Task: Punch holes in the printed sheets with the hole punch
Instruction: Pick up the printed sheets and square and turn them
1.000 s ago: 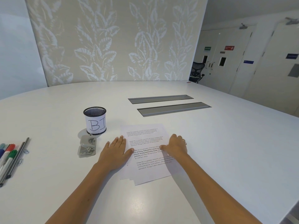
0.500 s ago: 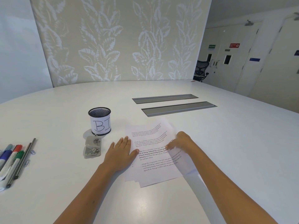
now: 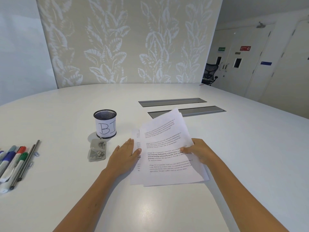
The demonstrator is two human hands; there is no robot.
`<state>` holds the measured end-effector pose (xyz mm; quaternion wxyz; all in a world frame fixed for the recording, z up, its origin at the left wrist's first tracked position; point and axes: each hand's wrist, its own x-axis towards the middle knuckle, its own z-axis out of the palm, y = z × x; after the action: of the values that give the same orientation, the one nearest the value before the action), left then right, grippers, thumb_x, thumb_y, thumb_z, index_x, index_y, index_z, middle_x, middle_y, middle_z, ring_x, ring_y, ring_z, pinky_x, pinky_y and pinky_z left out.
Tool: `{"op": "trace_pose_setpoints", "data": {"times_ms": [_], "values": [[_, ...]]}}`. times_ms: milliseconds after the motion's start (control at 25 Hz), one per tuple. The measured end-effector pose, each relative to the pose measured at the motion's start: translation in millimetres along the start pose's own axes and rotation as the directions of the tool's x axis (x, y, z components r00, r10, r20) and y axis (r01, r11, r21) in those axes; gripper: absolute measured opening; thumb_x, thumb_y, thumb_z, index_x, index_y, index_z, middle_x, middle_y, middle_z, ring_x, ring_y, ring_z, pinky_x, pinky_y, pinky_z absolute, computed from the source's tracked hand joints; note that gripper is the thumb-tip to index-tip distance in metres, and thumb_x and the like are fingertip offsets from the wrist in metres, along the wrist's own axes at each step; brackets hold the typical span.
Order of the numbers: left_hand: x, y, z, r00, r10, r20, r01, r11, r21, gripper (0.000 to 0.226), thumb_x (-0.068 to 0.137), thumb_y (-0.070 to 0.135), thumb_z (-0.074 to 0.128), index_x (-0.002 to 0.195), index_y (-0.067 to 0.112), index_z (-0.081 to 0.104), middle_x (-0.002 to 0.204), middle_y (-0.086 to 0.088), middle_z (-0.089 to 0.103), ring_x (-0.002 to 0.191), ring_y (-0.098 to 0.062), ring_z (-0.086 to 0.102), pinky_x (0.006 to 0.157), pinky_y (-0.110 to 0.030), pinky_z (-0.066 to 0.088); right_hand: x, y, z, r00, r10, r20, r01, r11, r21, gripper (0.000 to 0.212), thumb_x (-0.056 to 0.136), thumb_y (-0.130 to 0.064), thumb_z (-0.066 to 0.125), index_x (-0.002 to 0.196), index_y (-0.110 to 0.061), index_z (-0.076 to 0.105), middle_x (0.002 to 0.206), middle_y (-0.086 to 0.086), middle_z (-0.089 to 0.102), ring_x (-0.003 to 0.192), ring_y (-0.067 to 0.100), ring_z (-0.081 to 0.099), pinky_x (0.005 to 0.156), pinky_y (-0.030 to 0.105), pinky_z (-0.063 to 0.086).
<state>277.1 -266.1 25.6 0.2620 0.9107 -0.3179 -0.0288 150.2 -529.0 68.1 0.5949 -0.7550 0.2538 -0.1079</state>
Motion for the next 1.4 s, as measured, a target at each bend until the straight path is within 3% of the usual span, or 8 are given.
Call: {"op": "trace_pose_setpoints", "data": {"times_ms": [200,480,760,920,1040,1160,1280,1400], "values": [[2,-3,0,0.995,-0.059,-0.086,0.055,0.997,-0.054,0.057,0.099,0.043,0.032,0.137,0.002,0.038,0.15,-0.015,0.039,0.139,-0.027,0.032,0.116,-0.043,0.019,-12,4,-15,0.999,-0.009,-0.039,0.018,0.975,0.221,0.024,0.073,0.008,0.074,0.094,-0.001,0.069,0.089,0.011,0.075,0.074,0.024,0.073,0.065,0.032,0.06],[17,21,6,0.961,-0.224,-0.159,0.251,0.952,0.176,0.087,0.072,0.079,0.046,0.121,0.007,0.047,0.128,-0.01,0.043,0.122,-0.031,0.038,0.101,-0.044,0.03,-25,16,-34,0.992,0.05,-0.113,-0.013,0.952,0.306,0.028,0.075,0.008,0.072,0.102,0.002,0.066,0.098,0.016,0.072,0.083,0.03,0.069,0.073,0.036,0.056],[39,39,-10,0.894,-0.449,-0.018,0.448,0.893,-0.039,0.071,0.068,0.054,0.074,0.118,0.01,0.049,0.126,-0.011,0.04,0.12,-0.032,0.039,0.095,-0.043,0.033,-32,27,-42,0.995,0.051,-0.091,-0.022,0.955,0.295,0.026,0.075,0.002,0.074,0.1,-0.002,0.068,0.095,0.013,0.075,0.079,0.027,0.073,0.067,0.035,0.058],[36,29,-14,0.925,-0.38,-0.025,0.358,0.889,-0.286,0.051,0.076,0.021,0.075,0.116,0.005,0.048,0.112,-0.01,0.059,0.105,-0.031,0.057,0.078,-0.035,0.041,-31,29,-40,0.996,0.019,-0.082,0.005,0.96,0.279,0.024,0.075,0.002,0.075,0.098,-0.004,0.069,0.095,0.011,0.076,0.077,0.024,0.074,0.066,0.033,0.059],[32,27,-17,0.947,-0.317,-0.05,0.271,0.873,-0.406,0.013,0.079,0.009,0.065,0.09,0.009,0.059,0.085,-0.008,0.059,0.082,-0.029,0.057,0.067,-0.029,0.038,-27,28,-31,0.995,-0.006,-0.098,0.035,0.955,0.295,0.026,0.073,0.001,0.076,0.098,-0.004,0.07,0.094,0.01,0.077,0.078,0.022,0.075,0.065,0.03,0.059],[26,31,-18,0.946,-0.324,0.014,0.253,0.709,-0.658,0.008,0.087,0.007,0.052,0.092,0.007,0.059,0.086,-0.01,0.061,0.076,-0.025,0.054,0.063,-0.029,0.04,-25,24,-15,0.997,-0.051,-0.063,0.068,0.946,0.318,0.032,0.072,-0.002,0.078,0.102,-0.005,0.07,0.094,0.006,0.078,0.084,0.022,0.074,0.067,0.028,0.059],[20,32,-18,0.936,-0.292,0.195,0.318,0.468,-0.825,0.019,0.095,0.005,0.047,0.111,0.01,0.055,0.107,-0.012,0.065,0.096,-0.03,0.064,0.083,-0.038,0.05,-22,22,6,0.996,-0.084,-0.043,0.092,0.952,0.291,0.033,0.072,0.0,0.078,0.103,-0.005,0.068,0.094,0.007,0.077,0.083,0.02,0.074,0.065,0.025,0.058],[17,27,-19,0.928,-0.244,0.282,0.357,0.361,-0.861,0.025,0.1,0.013,0.043,0.122,0.006,0.053,0.118,-0.015,0.065,0.108,-0.035,0.063,0.091,-0.047,0.05,-18,19,21,0.988,-0.081,-0.132,0.104,0.978,0.179,0.039,0.072,-0.001,0.079,0.108,-0.004,0.064,0.103,0.012,0.073,0.094,0.028,0.07,0.085,0.039,0.056]]}}
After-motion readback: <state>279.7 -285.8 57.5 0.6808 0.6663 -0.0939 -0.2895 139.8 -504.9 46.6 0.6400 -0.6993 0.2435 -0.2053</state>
